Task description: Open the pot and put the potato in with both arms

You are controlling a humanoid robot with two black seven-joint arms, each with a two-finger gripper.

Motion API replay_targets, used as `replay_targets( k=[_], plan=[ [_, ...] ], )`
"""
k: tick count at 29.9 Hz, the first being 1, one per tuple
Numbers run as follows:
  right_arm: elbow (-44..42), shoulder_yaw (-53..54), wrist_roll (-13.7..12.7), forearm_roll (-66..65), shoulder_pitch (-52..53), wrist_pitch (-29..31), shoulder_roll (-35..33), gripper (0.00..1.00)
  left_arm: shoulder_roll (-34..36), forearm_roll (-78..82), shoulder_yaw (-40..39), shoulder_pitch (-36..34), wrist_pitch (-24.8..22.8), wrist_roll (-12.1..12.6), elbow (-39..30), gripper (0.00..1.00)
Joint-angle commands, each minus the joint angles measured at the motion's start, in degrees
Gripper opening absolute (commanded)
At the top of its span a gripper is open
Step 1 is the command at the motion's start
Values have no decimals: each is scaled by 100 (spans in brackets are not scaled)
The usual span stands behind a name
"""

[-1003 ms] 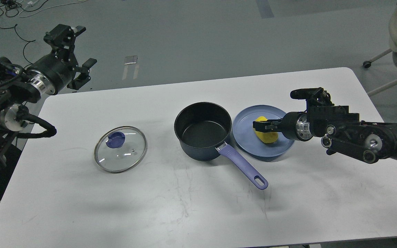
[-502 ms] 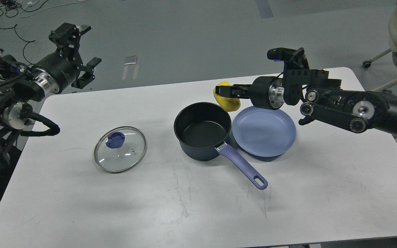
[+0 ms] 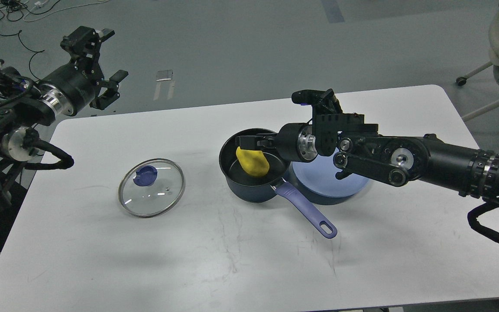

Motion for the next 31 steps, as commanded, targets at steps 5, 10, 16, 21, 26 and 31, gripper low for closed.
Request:
replay_targets(
  k=[5,10,16,21,26,31],
  plan=[
    [-32,647,-13,65,53,-41,-45,100,-209,-180,-272,5,1,45,-29,98],
    [-349,2194,-13,1750,-272,-32,-36,100,-473,-566,-598,189,-7,212,-20,98],
    [-1140,3927,-48,3177,-650,-76,192,100,-763,-1173,-800,488,-131,229,-20,98],
    [-1158,4550,-180,3282,-1203,-6,333,100,-939,-1191,-1002,927,-157,221,-29,98],
    [-1158,4919,-276,3475,-1423,-15,368,100,-1044,-1191,-1091,1200,-271,229,-151,98],
    [-1131,4832,-250,3476,-1441,12,403,100,-1053,-1191,-1108,1279,-262,221,-354,98]
  ],
)
